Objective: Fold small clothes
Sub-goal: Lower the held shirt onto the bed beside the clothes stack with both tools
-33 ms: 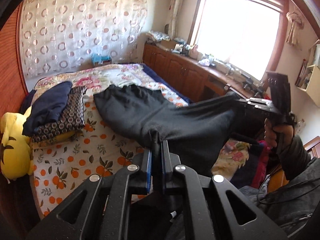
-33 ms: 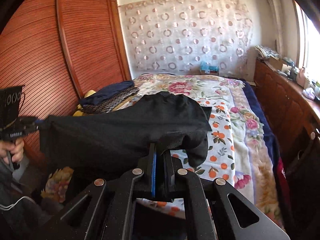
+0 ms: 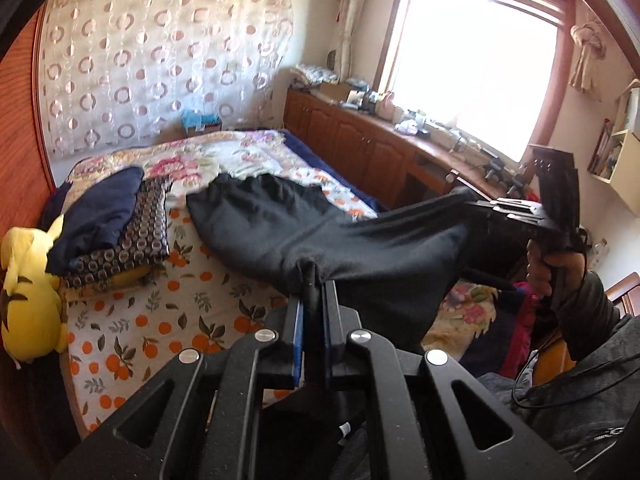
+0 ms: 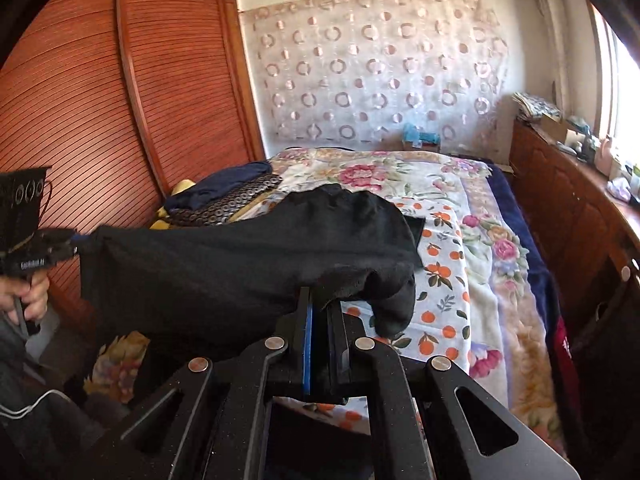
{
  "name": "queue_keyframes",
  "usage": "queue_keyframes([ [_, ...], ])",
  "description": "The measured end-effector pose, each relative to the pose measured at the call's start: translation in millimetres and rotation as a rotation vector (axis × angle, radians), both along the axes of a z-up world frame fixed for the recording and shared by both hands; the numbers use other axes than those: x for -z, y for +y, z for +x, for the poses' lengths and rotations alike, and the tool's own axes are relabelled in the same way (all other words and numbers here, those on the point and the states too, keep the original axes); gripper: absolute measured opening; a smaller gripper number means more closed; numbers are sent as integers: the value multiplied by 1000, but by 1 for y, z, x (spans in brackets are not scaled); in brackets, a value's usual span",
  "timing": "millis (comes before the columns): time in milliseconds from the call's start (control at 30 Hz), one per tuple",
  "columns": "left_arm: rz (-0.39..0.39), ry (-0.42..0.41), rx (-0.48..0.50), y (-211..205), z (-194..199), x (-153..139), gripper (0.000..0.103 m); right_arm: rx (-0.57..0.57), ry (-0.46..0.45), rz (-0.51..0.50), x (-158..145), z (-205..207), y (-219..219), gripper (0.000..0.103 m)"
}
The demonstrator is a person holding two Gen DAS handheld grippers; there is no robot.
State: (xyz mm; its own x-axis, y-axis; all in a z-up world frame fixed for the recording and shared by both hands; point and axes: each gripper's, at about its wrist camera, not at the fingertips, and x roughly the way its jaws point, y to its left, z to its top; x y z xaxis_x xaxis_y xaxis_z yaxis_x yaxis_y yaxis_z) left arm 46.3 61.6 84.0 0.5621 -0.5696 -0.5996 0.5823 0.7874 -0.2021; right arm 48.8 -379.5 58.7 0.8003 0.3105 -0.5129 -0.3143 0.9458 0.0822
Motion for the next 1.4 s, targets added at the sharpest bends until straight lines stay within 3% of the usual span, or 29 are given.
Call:
queue_keyframes([
  [67, 13, -19, -1, -4, 8, -4, 8, 2, -16, -20, -1, 0, 0, 5],
  [167, 16, -16, -8, -13, 44, 1, 8, 13, -16, -19, 5, 32, -4, 5],
  [300, 37, -11, -47, -25, 109, 18, 8, 41, -5, -10, 11, 97, -14, 5],
  [400, 92, -64, -111, -36, 156, 28, 8, 74, -18, -21, 17, 147, -18, 5],
  [533, 86, -53, -149, -45, 209, 40, 8, 90, -17, -28, 26, 197, -16, 5],
  [733, 101, -42, -182, -55, 264, 56, 8, 94, -17, -36, 40, 254, -8, 5],
  [1067, 149, 3, -232, -73, 351, 99, 8, 125, 30, -54, 70, 323, 2, 5],
  [1400, 137, 35, -223, -72, 385, 120, 11, 160, 57, -33, 74, 347, 12, 5],
])
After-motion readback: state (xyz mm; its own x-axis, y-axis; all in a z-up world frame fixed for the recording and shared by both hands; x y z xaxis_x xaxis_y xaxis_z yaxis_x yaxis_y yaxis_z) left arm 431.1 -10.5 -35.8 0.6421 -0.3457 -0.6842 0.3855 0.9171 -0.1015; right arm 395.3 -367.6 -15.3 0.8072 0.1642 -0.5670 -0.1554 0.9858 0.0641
